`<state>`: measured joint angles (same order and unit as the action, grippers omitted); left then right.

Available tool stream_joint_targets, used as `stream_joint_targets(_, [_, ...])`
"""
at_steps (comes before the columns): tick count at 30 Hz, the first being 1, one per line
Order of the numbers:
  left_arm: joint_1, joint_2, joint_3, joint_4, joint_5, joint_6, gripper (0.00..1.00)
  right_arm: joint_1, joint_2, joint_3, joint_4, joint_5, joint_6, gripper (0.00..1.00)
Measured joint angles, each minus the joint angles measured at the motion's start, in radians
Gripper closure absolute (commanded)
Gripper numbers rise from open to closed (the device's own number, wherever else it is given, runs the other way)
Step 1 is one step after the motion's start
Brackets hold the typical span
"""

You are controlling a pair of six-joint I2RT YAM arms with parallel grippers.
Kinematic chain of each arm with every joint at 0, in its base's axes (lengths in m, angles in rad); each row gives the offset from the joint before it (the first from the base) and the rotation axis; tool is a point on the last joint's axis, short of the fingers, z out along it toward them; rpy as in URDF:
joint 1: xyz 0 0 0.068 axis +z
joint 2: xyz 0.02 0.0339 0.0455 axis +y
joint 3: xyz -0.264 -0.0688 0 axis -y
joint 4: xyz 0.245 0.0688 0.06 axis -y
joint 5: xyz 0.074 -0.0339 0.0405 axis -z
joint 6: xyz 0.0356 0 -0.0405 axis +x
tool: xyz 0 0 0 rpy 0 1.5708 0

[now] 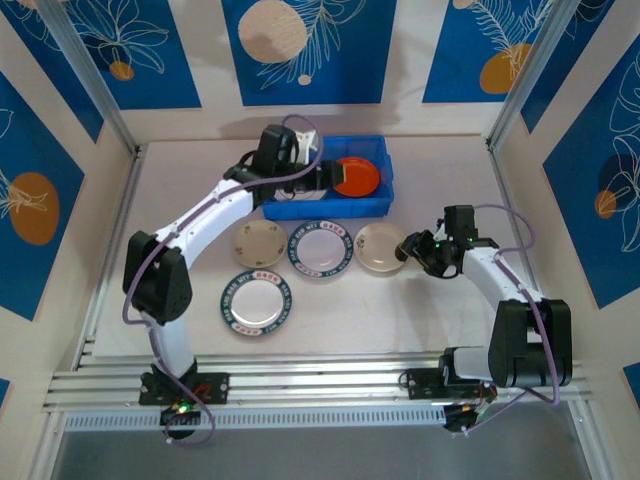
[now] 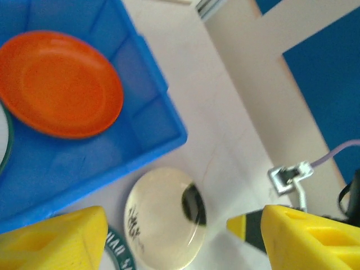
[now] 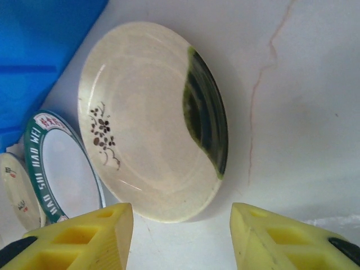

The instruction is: Place the plates into the plastic bin on the countertop

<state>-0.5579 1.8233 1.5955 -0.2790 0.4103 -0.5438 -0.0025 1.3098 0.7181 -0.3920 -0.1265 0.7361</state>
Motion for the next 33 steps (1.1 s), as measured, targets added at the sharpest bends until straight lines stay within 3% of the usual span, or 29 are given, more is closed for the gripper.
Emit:
stream_joint_targets(3, [-0.001,-0.079,-0.138,-0.022,-0.002,0.008,0.22,-0.001,0.0,-0.012,0.001,0.003,0.004,0.52])
stream_joint_targets(5, [-0.001,-0.148,-0.237,-0.009,0.0,0.004,0.23,-0.002,0.002,-0.016,0.002,0.005,0.008,0.59])
stream_joint_targets(10, [-0.013,-0.253,-0.378,0.034,0.01,-0.006,0.26,-0.002,0.024,-0.018,0.016,0.005,0.014,0.61])
stream_joint_targets(33, [-0.035,-0.165,-0.455,0.242,0.072,-0.102,0.31,0.029,0.234,0.015,0.113,0.003,0.026,0.71])
